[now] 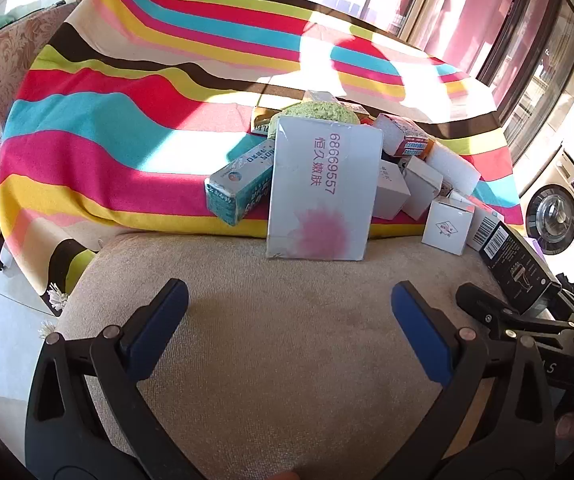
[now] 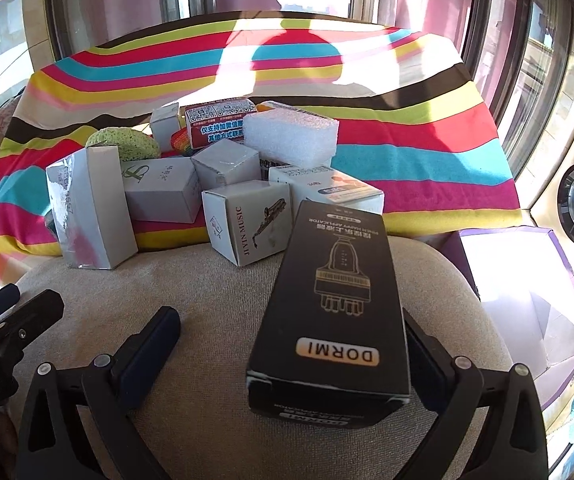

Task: Organize objects
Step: 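Grasp the black DORMI box with the right tool while the left grasps the tall white box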

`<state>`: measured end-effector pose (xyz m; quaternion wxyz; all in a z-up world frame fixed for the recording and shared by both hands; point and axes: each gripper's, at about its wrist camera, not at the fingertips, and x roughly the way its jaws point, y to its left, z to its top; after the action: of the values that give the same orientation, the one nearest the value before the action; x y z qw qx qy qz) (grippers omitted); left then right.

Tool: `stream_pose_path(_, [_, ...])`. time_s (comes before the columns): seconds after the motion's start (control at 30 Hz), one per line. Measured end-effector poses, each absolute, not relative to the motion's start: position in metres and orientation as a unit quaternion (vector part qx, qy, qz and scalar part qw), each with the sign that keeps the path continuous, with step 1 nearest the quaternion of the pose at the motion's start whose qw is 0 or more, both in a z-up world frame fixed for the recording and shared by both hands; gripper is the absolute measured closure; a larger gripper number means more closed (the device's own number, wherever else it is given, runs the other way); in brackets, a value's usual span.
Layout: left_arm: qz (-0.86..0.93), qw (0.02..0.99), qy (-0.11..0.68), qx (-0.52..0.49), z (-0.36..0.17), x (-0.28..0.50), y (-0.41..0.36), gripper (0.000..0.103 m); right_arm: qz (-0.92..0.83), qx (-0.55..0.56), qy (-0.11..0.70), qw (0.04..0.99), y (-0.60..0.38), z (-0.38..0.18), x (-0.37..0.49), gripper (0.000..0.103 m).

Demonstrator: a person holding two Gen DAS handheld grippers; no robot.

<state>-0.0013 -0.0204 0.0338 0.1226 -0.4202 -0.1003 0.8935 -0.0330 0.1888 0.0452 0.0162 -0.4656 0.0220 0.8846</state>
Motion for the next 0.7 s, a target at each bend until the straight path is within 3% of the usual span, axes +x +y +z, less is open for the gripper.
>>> stream_pose_path(0.2, [0.903, 0.113, -0.087, -0.405, 0.043, -0.022, -0.003, 0.001, 0.887, -0.46, 0.024, -0.039, 0.198, 0.051, -0.028, 0.0])
stream_pose_path(0.43, [0.906, 0.102, -0.059, -0.406, 0.039, -0.052, 0.005, 0.005, 0.901, -0.433, 0.024, 0.007, 0.234, 0.066, -0.037, 0.0])
stream_pose_path(0.6, [0.906, 0.092, -0.043, -0.411, 0.032, -0.063, 0.017, 0.033, 0.902, -0.432, 0.001, 0.0, 0.235, 0.068, -0.043, 0.0])
stream_pose_path(0.7, [0.911, 0.089, -0.035, -0.402, 0.031, -0.059, 0.019, 0.033, 0.907, -0.421, -0.012, 0.0, 0.231, 0.069, -0.036, 0.002])
